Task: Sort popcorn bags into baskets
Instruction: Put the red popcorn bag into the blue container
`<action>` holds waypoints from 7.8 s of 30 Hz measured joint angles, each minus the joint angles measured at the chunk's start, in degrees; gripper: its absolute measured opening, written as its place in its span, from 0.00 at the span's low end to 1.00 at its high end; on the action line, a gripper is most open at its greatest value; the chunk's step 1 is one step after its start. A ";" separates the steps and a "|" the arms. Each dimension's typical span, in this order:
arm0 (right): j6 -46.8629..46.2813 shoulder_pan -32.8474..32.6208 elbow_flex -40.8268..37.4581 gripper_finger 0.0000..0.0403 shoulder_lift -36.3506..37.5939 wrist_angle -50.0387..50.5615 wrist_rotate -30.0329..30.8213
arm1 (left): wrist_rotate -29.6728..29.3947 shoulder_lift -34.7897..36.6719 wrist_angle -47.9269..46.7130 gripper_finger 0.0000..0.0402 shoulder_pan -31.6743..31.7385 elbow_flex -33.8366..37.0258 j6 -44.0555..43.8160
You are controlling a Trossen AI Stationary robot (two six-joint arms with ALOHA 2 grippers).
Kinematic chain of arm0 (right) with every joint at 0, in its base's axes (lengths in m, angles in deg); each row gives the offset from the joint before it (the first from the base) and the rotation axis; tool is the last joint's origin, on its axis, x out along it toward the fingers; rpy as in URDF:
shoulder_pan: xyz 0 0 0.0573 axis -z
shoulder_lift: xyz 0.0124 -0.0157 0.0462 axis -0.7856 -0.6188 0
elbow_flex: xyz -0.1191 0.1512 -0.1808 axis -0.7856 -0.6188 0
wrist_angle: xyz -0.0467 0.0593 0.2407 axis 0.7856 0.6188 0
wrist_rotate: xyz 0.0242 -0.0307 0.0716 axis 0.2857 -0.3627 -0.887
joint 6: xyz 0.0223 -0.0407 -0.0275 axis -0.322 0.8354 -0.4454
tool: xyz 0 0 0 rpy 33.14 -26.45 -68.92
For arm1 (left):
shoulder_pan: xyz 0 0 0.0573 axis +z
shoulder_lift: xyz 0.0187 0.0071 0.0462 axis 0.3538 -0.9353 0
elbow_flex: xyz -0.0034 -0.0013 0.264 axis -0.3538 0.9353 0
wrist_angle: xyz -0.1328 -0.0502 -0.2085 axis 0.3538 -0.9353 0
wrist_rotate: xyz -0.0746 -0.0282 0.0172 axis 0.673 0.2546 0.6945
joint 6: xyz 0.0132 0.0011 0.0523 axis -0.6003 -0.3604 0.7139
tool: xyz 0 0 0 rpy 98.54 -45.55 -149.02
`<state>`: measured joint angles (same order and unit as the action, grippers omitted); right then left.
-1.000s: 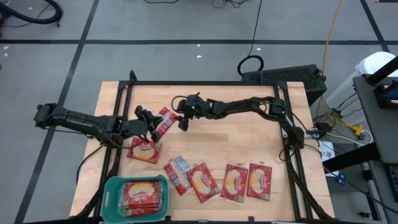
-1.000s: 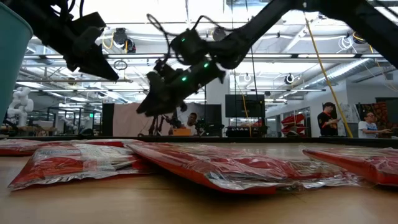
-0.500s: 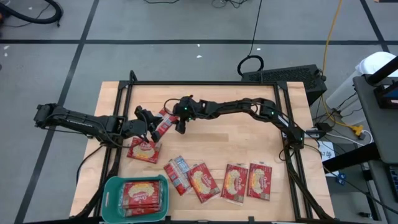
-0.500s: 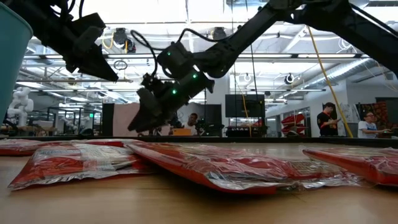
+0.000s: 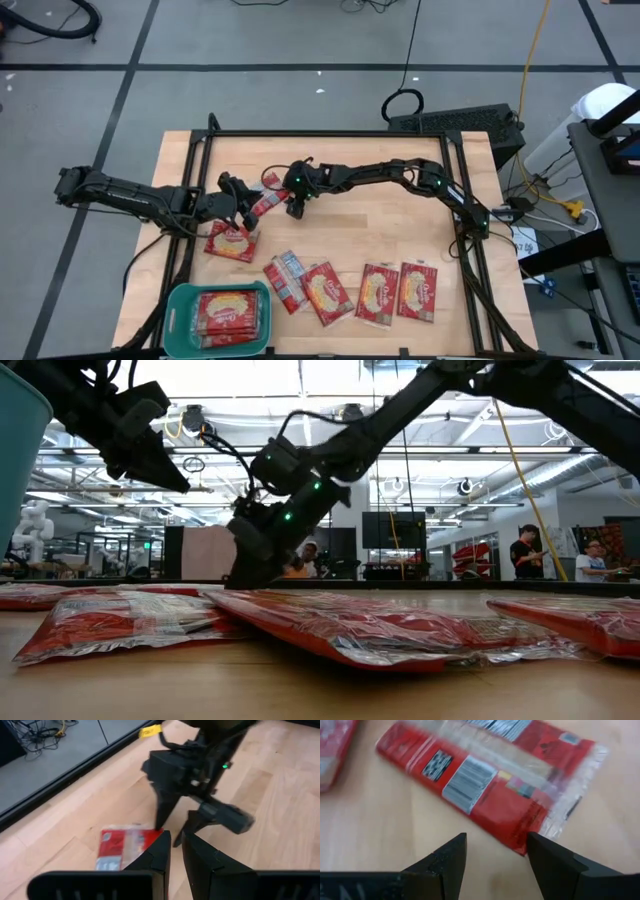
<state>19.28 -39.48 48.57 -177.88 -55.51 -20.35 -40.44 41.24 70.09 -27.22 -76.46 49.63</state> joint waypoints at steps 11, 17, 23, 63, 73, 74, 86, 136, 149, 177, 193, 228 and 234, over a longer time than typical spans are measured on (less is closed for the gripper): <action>-2.84 -4.71 -0.26 0.49 2.94 16.46 3.06 | 0.32 0.00 -0.50 0.13 0.00 0.00 0.12; -0.11 -6.91 -0.76 0.49 5.38 11.73 7.04 | -2.82 -0.85 -2.90 0.13 1.19 1.24 -0.57; 5.10 -7.61 -0.61 0.49 6.06 4.08 11.99 | -1.82 -2.54 0.95 0.13 5.61 8.55 -1.58; 43.32 -11.95 -24.29 0.49 16.99 -5.26 21.55 | 10.29 -10.40 16.35 0.13 11.37 11.76 7.79; 61.91 -12.05 -36.04 0.49 17.31 -31.94 22.78 | 14.58 -23.22 22.72 0.13 13.18 11.76 9.18; 62.08 -11.96 -36.06 0.49 17.31 -31.91 22.66 | 14.97 -23.86 22.99 0.13 13.57 11.76 9.16; 66.97 -11.08 -35.37 0.37 17.16 -29.68 12.49 | 18.18 -27.71 28.99 0.13 15.21 11.63 10.34; 22.48 -9.51 -33.16 0.00 25.11 -34.28 7.68 | 3.34 -25.21 40.05 0.72 -4.02 8.31 24.40; 13.09 -9.27 -33.14 0.00 25.11 -34.45 7.72 | -7.68 -33.93 47.77 0.32 -4.02 8.31 26.52; -0.50 -18.03 -47.84 0.37 38.51 -48.22 26.22 | 0.12 -4.78 49.02 0.05 -4.10 8.31 19.60; -2.27 -21.03 -47.60 0.49 31.64 -67.83 25.48 | 7.30 -13.27 77.55 0.05 -9.05 8.31 21.31; -10.89 -20.95 -47.54 0.01 33.27 -57.06 6.33 | 11.73 -14.11 82.95 0.42 -9.55 8.31 27.87; -13.04 -20.18 -47.56 0.01 37.39 -46.02 -1.82 | 10.06 -2.87 69.83 0.46 -11.11 8.29 29.88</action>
<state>6.24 -59.66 1.00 -140.49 -101.54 -22.18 -30.38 38.37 139.93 -38.34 -68.17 79.51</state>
